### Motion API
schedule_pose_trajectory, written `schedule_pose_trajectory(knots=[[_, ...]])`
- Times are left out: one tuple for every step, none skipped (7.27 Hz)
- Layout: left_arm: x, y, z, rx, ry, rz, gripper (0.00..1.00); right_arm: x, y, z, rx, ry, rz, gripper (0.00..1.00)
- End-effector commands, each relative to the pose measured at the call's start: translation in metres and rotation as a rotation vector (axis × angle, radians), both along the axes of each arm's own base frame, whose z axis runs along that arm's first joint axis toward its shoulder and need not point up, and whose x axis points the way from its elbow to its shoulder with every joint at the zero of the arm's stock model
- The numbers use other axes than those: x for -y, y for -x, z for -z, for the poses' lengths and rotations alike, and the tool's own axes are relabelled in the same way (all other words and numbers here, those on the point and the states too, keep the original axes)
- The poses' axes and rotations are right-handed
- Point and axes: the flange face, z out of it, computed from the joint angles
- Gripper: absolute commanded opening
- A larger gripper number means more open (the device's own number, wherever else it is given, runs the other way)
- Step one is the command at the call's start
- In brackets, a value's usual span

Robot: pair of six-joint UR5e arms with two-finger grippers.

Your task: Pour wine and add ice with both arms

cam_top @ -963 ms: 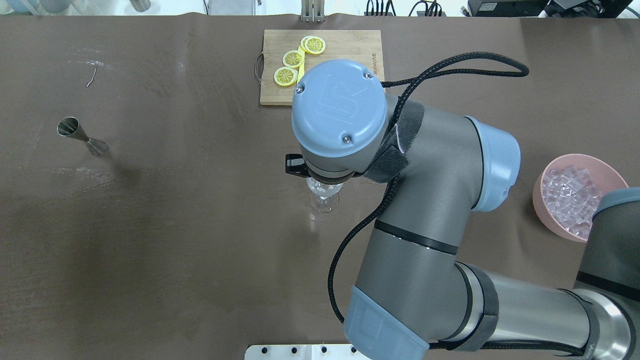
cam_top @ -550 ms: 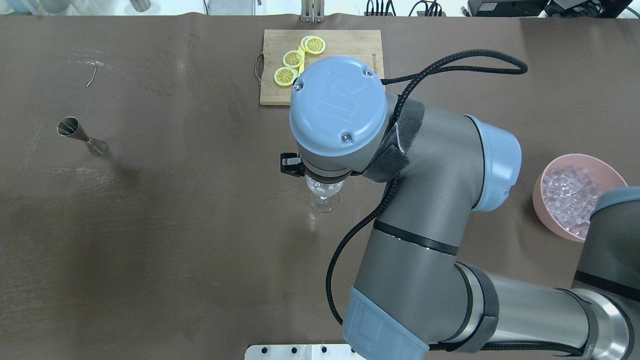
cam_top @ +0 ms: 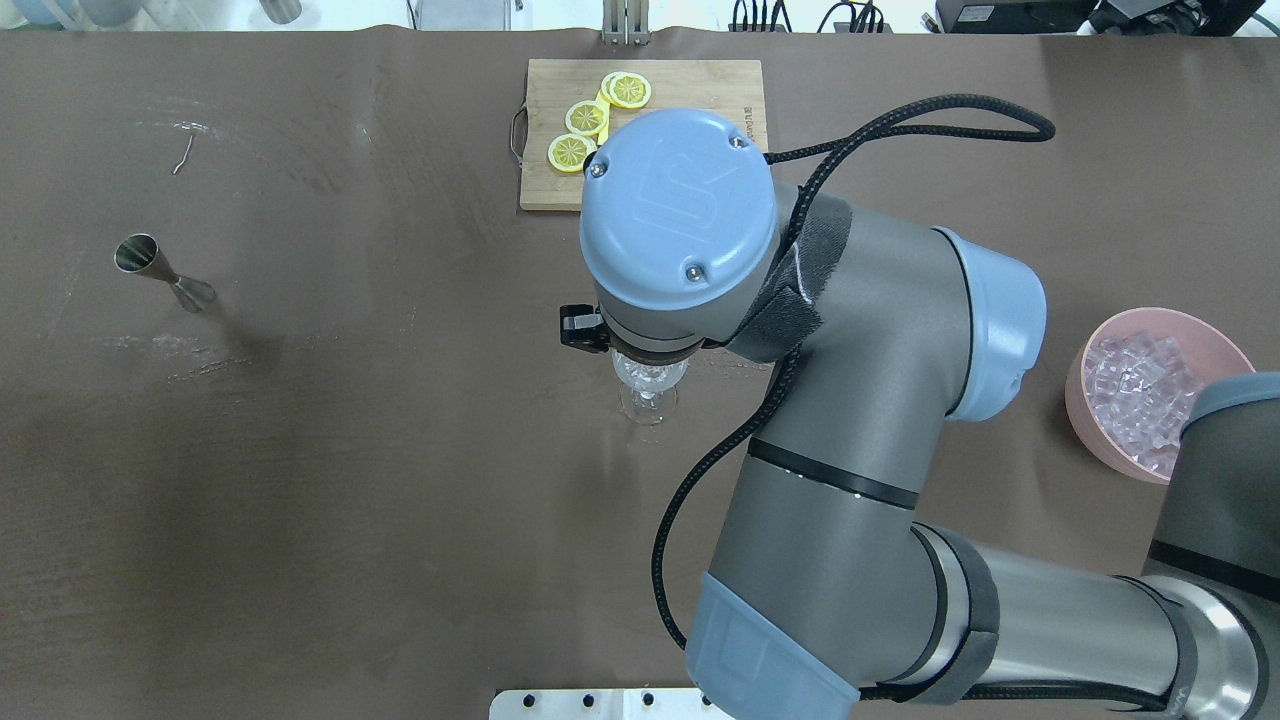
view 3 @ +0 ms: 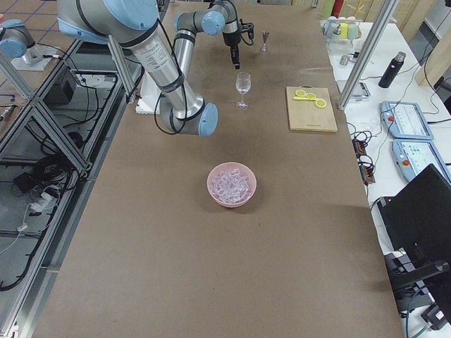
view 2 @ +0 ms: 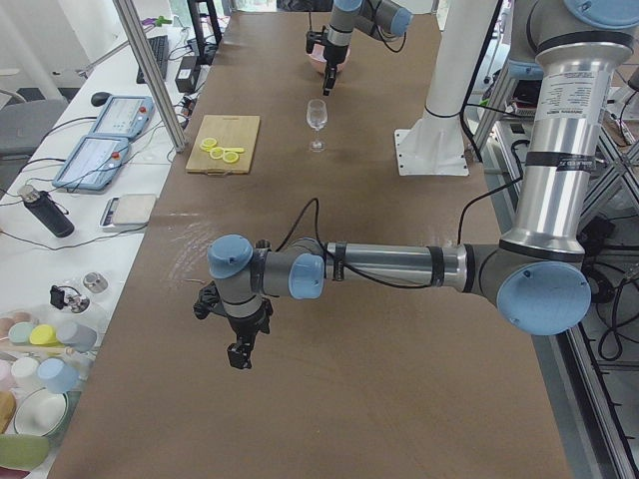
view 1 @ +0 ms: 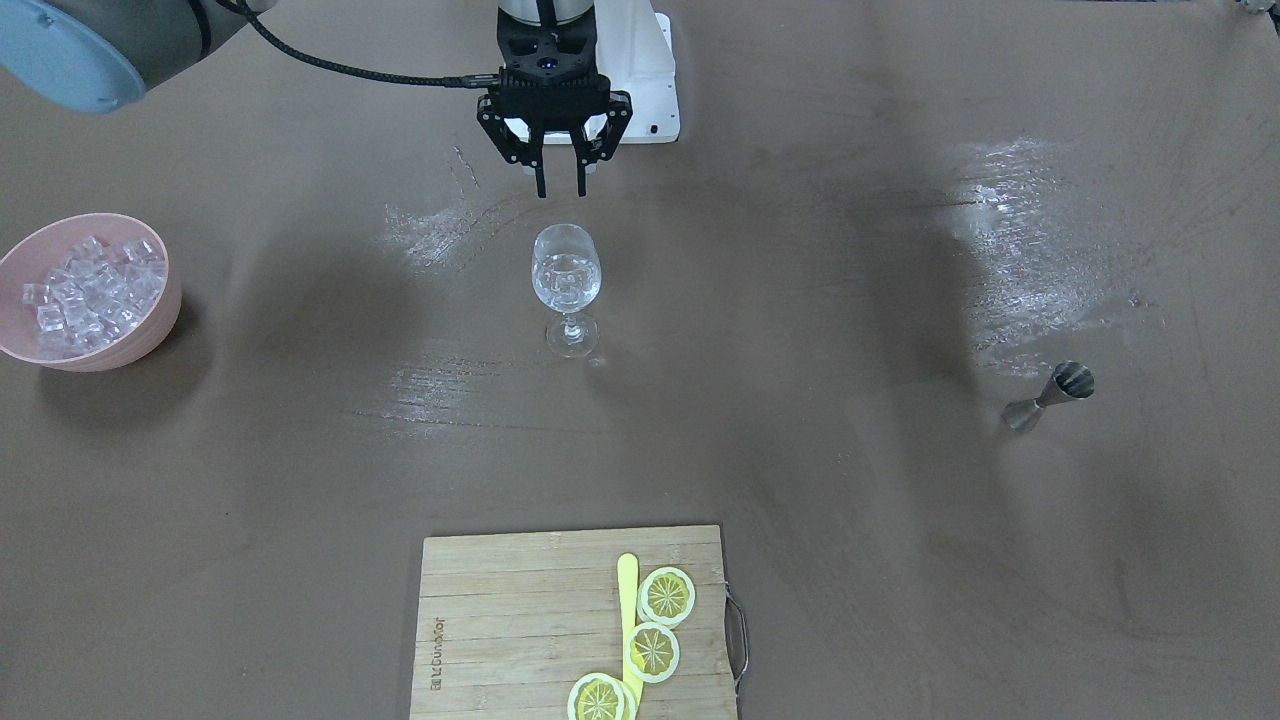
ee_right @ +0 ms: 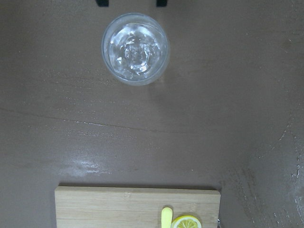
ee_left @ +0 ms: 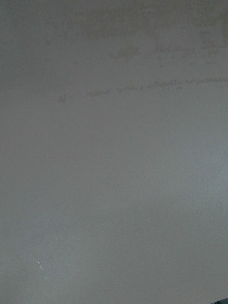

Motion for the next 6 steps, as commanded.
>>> schedule_pose_trajectory(knots=[[0.0, 0.0, 0.0, 0.0, 0.0, 0.001, 0.98, 0.0, -0.001, 0.0, 0.001, 0.0, 0.002, 0.5], [0.0, 0.0, 0.001, 0.0, -0.001, 0.001, 0.98, 0.0, -0.002, -0.001, 0.0, -0.001, -0.001, 0.82], [0.0, 0.0, 0.0, 0.0, 0.0, -0.001, 0.98, 0.007, -0.009, -0.002, 0.001, -0.001, -0.008, 0.99], [0.0, 0.0, 0.001, 0.0, -0.001, 0.001, 0.98, 0.021, -0.032, -0.007, 0.014, 0.015, -0.03, 1.0], [0.0, 0.0, 0.001, 0.0, -0.003, 0.001, 0.98, 0.034, -0.062, -0.025, 0.032, 0.06, -0.007, 1.0], [0.0, 0.0, 0.001, 0.0, -0.004, 0.001, 0.98, 0.057, -0.102, -0.052, 0.03, 0.075, 0.02, 1.0]])
